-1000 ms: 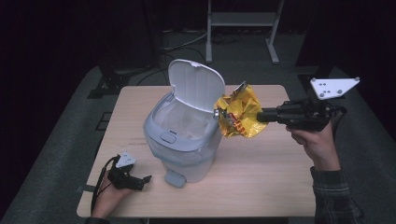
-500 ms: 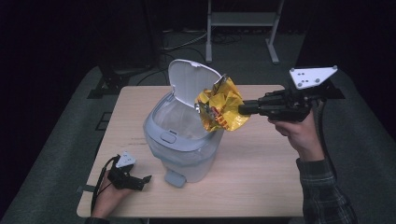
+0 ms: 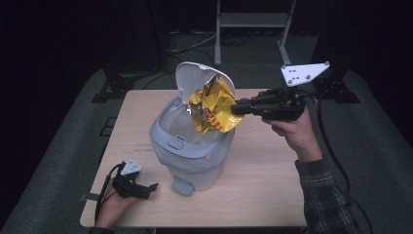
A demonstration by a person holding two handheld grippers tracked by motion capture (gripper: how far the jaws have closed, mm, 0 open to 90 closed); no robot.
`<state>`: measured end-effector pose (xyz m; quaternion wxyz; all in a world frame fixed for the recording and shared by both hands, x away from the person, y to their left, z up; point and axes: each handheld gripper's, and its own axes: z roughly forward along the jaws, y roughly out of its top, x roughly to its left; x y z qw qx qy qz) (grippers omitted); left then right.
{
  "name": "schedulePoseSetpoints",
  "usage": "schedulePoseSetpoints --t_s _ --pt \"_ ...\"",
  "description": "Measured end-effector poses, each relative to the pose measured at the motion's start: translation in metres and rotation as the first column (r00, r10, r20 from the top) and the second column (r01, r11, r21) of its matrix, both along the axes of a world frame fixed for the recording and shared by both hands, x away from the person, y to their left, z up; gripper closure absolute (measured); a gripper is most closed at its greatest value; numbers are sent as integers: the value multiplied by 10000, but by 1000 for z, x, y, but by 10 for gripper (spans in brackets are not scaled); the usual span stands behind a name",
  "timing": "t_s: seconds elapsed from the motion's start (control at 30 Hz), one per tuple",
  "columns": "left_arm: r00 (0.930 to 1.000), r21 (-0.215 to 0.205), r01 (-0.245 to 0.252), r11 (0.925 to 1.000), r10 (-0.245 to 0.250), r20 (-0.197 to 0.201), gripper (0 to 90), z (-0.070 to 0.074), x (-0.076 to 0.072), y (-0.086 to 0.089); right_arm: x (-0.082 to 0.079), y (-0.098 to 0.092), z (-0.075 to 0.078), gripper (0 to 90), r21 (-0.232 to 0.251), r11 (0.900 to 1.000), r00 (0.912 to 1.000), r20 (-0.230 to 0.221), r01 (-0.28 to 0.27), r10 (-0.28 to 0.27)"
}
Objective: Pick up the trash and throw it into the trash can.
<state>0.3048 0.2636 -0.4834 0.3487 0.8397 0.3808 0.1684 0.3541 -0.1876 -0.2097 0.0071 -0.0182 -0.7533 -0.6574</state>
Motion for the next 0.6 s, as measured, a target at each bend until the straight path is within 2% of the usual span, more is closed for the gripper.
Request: schedulePoseSetpoints --t_s 0.3,0.6 --pt "10000 5 4 10000 -4 -4 0 0 0 0 14 19 -3 860 -113 9999 9999 -104 21 -23" --pt "10000 -1 -4 10000 4 -1 0 0 0 0 26 35 -8 846 -317 9991 9995 -102 297 -301"
